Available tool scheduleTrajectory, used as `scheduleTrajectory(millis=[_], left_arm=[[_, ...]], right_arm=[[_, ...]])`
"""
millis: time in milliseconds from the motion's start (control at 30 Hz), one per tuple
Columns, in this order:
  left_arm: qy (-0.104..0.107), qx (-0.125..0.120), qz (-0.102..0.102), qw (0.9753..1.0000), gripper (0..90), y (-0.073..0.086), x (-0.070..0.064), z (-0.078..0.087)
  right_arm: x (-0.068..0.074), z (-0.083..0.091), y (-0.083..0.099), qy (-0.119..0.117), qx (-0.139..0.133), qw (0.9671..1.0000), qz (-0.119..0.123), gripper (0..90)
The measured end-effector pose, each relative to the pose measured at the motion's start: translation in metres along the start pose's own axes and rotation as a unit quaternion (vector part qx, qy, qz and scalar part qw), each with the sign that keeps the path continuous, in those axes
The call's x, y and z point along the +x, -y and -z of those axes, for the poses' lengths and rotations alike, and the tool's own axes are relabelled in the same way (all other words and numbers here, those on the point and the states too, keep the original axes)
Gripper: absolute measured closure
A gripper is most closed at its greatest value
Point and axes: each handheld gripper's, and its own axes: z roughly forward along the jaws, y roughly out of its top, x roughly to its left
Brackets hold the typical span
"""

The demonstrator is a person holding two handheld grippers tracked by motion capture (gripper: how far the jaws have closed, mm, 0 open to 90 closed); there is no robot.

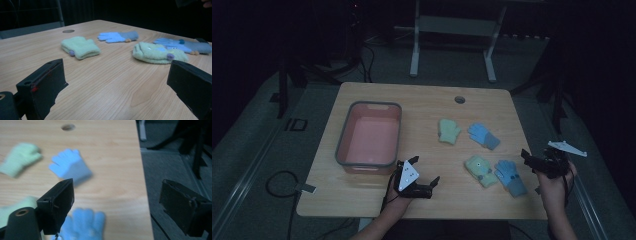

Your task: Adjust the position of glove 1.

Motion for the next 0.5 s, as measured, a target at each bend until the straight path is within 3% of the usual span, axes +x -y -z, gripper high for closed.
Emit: scheduleTrajectory(millis=[333,500], left_arm=[[0.001,0.000,-0.001,1.0000,2.1,0.000,0.000,0.000],[0.000,0.000,-0.001,1.0000,2.1,0.000,0.000,0.000]], right_arm=[[0.019,0.011,-0.032,-0.032,-0.022,0.9992,0.013,11.4],[0.030,0.008,-0.044,-0.041,-0.006,0.9988,0.026,13.0]])
